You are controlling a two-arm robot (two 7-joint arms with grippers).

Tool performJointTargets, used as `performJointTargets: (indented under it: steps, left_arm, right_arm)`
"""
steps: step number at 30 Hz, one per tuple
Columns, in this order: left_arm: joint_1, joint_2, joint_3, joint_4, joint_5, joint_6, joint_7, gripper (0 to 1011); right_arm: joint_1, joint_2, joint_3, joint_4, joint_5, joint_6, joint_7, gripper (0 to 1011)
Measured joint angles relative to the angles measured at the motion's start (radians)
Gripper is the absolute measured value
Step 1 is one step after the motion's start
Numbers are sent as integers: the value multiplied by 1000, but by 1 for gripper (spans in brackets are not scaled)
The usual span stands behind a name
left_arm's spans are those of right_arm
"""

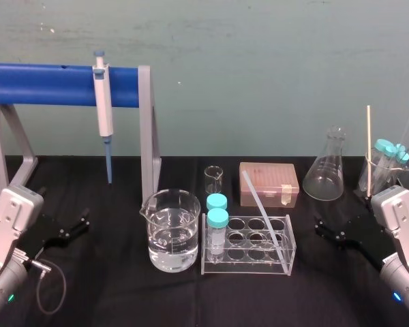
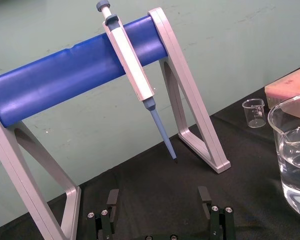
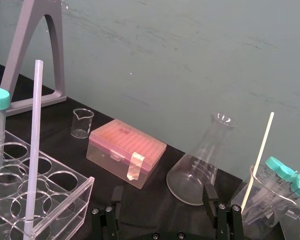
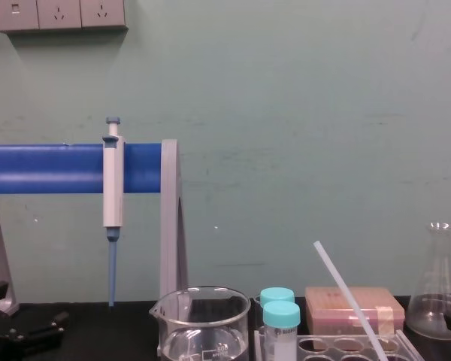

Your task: Pick up the stirring rod with one hand, then place it down.

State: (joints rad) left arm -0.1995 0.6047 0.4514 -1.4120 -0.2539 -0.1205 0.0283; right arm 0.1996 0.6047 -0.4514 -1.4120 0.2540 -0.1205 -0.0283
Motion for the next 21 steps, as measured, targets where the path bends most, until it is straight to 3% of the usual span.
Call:
performJointTargets:
  steps: [11, 21]
  left_arm:
    - [0, 0, 0, 0, 0, 0, 0, 1000]
    - [0, 0, 0, 0, 0, 0, 0, 1000]
  right_arm:
    - [-1, -1, 2, 0, -3, -5, 1, 1000]
    - [-12, -2, 13, -2, -30, -115, 71, 1000]
